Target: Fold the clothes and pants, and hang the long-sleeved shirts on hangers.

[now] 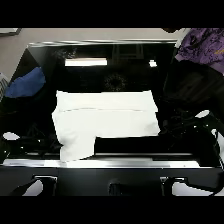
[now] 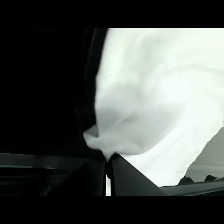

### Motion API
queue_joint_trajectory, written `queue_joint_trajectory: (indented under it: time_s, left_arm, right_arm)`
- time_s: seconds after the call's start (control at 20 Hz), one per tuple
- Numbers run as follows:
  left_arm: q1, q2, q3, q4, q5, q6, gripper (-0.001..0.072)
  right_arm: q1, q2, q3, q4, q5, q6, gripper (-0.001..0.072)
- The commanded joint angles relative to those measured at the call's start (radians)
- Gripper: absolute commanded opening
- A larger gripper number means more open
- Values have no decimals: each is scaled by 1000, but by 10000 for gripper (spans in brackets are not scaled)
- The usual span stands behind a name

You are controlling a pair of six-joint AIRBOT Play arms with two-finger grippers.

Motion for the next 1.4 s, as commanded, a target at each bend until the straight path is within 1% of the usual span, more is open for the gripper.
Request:
queue_joint_trajectory:
  time_s: [0.0,0.15,0.3,0.35,0.45,0.55,0.65,0.75,0.9,1.0,1.35]
  left_arm:
    - [0,91,74,43,-28,-18,15]
    - [0,240,116,140,-101,-103,15]
    - [0,393,117,165,-190,-159,15]
    - [0,437,117,162,-210,-170,14]
    - [0,486,119,142,-206,-168,14]
    - [-7,472,133,138,-164,-156,14]
    - [-35,410,161,136,-106,-137,14]
    - [-82,307,208,134,-50,-121,14]
    - [-152,128,322,135,35,-105,14]
    - [-169,6,417,134,70,-97,14]
    - [-187,-371,762,126,73,-63,14]
  right_arm:
    - [-1,74,0,-24,16,15,24]
    - [0,208,-3,-85,68,79,24]
    - [0,357,-41,-88,137,111,24]
    - [0,404,-53,-89,161,122,22]
    - [0,473,-56,-127,183,147,21]
    - [0,496,-56,-124,145,145,21]
    - [35,479,-47,-124,72,121,21]
    - [121,426,-8,-153,16,113,21]
    - [242,304,106,-261,-77,180,22]
    - [276,203,210,-315,-93,211,22]
    - [276,-84,491,-312,-97,206,23]
